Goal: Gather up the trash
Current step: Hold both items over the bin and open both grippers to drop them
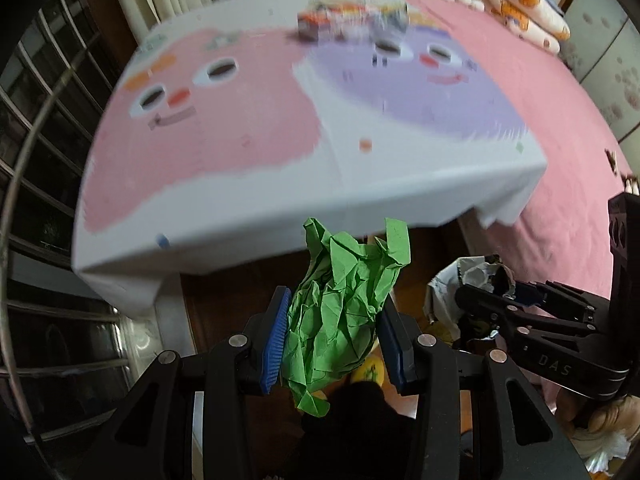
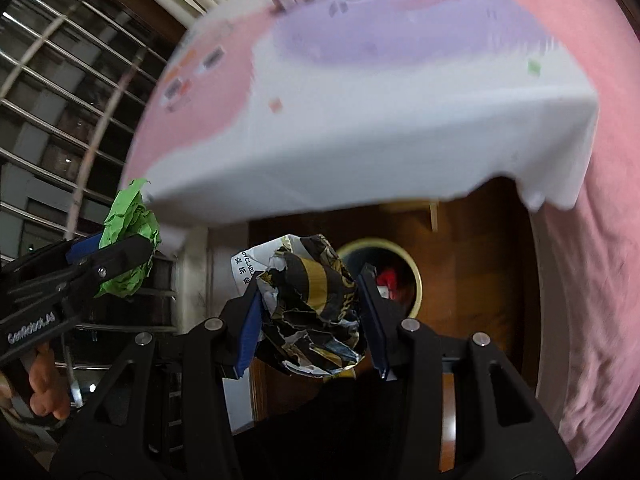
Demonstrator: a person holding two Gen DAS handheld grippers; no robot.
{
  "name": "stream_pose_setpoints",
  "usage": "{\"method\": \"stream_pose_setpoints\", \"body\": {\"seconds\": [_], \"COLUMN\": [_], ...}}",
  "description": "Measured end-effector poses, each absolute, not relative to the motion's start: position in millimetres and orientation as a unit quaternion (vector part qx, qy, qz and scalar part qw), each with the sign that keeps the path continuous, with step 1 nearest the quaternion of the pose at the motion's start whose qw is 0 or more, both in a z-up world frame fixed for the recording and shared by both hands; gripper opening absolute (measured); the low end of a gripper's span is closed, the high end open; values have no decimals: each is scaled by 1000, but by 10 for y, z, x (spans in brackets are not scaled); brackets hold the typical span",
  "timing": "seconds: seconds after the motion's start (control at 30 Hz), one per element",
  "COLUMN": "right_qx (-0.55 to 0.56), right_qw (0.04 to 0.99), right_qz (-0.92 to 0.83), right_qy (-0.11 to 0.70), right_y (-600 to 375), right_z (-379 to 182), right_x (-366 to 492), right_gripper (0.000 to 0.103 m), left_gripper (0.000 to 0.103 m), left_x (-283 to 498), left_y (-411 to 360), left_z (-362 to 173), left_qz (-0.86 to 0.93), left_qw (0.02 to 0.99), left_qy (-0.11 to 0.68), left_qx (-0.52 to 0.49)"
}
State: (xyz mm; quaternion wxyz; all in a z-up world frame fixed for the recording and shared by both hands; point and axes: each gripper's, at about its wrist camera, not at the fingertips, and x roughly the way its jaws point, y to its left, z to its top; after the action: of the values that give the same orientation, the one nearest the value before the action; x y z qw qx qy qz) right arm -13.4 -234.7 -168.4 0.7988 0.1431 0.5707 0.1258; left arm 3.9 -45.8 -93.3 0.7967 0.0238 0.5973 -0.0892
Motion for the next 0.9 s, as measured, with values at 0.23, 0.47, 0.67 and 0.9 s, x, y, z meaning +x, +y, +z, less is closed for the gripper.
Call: {"method": "stream_pose_setpoints", "body": {"seconds": [0.23, 0.47, 0.67, 0.9], "right_qx": [137, 153, 163, 173], "right_qw": [778, 762, 753, 745], "right_qz": [82, 43, 18, 11], "right_qy": [608, 628, 638, 645], "right_y": [-2245, -2258, -2305, -2339], "right_z": [-2557, -3381, -3951, -4303], "right_x": [-185, -156, -109, -8], "right_gripper": [42, 42, 42, 43], "left_gripper": [42, 42, 46, 84], "left_x": [1, 59, 143, 162], "left_y": [-431, -460, -474, -392], "left_z": [-1944, -2956, -3578, -4009], "left_qz": [-104, -100, -89, -81], "left_qw": [772, 748, 735, 721], "left_qy": [627, 655, 671, 687], "left_qx": [-1, -23, -32, -42]}}
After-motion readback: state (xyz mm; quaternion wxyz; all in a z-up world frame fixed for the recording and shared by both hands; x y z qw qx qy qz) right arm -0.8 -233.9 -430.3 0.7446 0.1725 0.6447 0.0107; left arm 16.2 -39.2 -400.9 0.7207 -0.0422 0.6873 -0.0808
